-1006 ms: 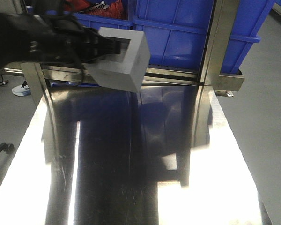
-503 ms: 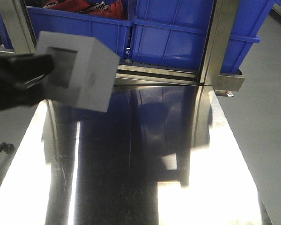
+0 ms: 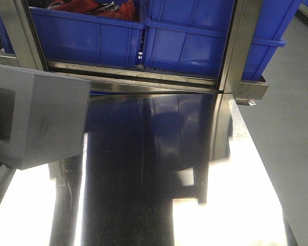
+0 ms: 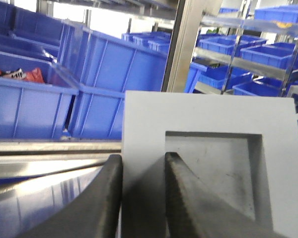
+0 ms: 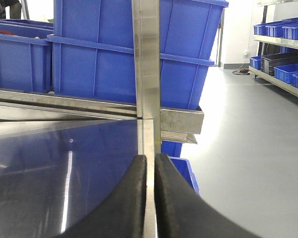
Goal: Sort gray base to blue bin
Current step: 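Lift the gray block with the left gripper and pull it toward the robot, then hold the gray block in the left gripper while the base turns away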
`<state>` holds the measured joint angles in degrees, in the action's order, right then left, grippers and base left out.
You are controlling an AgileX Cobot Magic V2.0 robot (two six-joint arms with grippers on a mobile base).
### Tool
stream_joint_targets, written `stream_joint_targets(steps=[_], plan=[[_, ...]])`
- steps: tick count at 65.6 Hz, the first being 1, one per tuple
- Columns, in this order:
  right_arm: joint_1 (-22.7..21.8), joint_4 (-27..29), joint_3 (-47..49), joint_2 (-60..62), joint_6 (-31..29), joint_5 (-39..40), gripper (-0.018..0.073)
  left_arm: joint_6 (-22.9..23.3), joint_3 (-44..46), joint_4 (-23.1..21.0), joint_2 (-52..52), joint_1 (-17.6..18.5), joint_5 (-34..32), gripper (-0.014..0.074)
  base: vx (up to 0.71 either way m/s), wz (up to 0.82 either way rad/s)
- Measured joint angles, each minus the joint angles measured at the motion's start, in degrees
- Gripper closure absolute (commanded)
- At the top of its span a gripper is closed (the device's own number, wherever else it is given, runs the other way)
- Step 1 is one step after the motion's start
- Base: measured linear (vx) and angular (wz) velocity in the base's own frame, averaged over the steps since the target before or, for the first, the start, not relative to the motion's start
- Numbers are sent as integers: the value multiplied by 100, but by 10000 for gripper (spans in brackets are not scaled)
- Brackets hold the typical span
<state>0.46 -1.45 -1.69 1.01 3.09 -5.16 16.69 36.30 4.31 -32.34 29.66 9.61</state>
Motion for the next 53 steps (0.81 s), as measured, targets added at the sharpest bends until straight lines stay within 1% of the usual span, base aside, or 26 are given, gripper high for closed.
stream_joint_targets(steps=[53], plan=[[0,0,0,0,0,0,564,0,-1,0,0,0,17,439,0,0]])
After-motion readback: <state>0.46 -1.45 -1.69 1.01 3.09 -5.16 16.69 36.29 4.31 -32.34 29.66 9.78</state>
